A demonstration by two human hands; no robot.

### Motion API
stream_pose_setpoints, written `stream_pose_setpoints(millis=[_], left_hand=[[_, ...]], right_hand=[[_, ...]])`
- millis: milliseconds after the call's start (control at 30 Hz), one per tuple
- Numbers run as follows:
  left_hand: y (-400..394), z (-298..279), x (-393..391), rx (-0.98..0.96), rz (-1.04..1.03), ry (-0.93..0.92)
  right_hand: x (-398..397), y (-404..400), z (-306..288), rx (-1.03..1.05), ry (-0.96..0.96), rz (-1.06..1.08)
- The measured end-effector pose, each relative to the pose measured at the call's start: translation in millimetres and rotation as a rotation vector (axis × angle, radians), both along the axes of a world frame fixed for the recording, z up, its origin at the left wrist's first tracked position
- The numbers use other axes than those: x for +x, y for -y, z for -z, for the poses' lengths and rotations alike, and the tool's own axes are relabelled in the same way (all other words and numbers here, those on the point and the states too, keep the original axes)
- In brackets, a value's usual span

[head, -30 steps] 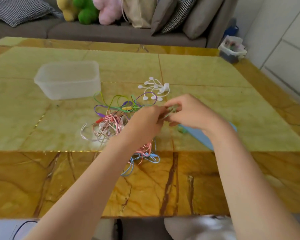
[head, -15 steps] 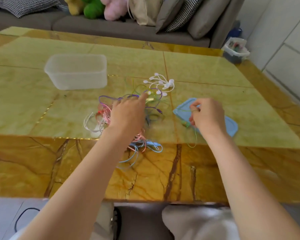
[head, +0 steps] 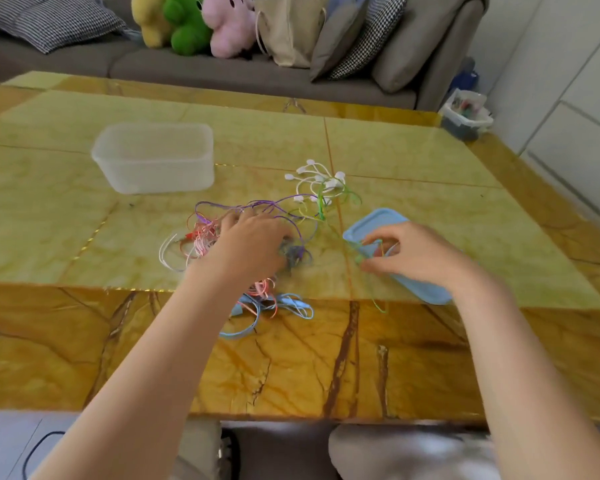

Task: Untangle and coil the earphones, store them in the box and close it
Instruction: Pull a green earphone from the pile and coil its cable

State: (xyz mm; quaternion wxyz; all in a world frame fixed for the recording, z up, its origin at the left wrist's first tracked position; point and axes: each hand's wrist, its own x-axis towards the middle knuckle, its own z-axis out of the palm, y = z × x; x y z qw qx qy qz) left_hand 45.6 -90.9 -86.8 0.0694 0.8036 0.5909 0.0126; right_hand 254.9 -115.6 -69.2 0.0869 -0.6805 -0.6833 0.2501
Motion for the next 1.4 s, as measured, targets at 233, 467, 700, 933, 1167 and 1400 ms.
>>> stream_pose_setpoints(millis=[233, 467, 700, 933, 1167, 1400], left_hand=[[9, -20, 10, 0.114, 0.018, 0.184], [9, -10, 13, 0.061, 0.09, 0.178], [10, -3, 12, -0.068, 0.139, 0.118], [7, 1, 9, 0.04, 0.021, 0.121], [-4, 0, 9, 0.073, -0.229, -0.086], [-2, -21, 37, 0.272, -0.082, 0.298]], right_hand=[[-26, -18, -2, 0.473, -0.022, 0.204], [-59, -29, 10, 0.612, 0.136, 0.248], [-69, -34, 24, 0.134, 0.006, 0.095], [-39, -31, -6, 0.52, -0.855, 0.518], [-16, -12, -32, 0.756, -1.292, 0.574], [7, 2, -32, 0.569, -1.269, 0.448]])
